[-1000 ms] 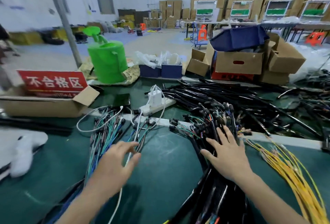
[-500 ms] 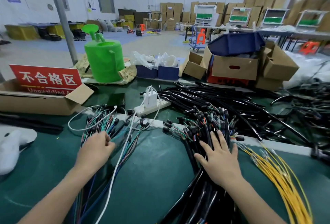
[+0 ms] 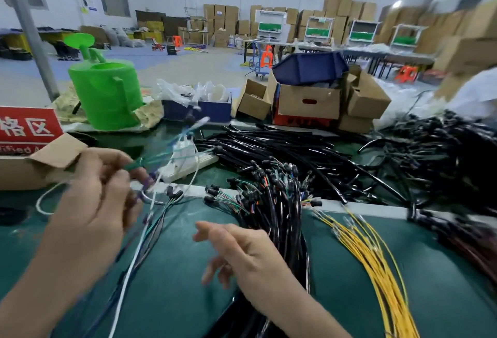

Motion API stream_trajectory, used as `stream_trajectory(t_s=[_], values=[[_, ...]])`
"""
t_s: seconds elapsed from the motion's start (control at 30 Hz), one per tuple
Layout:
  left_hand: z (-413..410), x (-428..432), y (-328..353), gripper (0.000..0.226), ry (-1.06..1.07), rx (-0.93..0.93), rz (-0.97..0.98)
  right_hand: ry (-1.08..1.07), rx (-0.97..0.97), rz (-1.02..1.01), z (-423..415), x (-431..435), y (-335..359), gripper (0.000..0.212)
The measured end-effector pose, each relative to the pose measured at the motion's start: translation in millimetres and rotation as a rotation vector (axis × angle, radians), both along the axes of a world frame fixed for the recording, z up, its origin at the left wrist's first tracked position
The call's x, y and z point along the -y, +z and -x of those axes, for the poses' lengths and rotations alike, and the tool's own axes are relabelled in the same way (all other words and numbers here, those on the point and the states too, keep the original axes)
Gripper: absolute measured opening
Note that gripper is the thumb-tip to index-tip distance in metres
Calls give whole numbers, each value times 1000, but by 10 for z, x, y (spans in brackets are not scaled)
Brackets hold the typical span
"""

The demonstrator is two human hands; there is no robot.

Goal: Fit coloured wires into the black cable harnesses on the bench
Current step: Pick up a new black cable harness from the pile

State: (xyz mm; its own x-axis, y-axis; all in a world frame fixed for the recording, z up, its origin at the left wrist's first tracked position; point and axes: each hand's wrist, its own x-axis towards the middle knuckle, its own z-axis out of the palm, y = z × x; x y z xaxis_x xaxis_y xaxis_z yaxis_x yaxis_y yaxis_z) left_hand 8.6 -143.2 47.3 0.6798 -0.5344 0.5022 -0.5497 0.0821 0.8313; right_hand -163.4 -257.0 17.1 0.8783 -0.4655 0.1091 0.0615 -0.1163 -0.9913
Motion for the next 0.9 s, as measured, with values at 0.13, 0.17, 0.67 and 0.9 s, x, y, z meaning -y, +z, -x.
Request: stream_trajectory(t_s=[0.13, 0.17, 0.67, 0.9], values=[[816, 213, -34, 23, -438, 190, -124, -161, 160, -368, 12, -48, 274, 35], [868, 224, -90, 29, -486, 153, -135, -240, 148, -414, 71, -17, 286, 33], [382, -202, -474, 29, -597, 197, -694, -146, -181, -532, 665, 924, 253, 29], [230, -195, -816, 45, -532, 307, -825, -567, -463, -408, 844, 1202, -360, 37]])
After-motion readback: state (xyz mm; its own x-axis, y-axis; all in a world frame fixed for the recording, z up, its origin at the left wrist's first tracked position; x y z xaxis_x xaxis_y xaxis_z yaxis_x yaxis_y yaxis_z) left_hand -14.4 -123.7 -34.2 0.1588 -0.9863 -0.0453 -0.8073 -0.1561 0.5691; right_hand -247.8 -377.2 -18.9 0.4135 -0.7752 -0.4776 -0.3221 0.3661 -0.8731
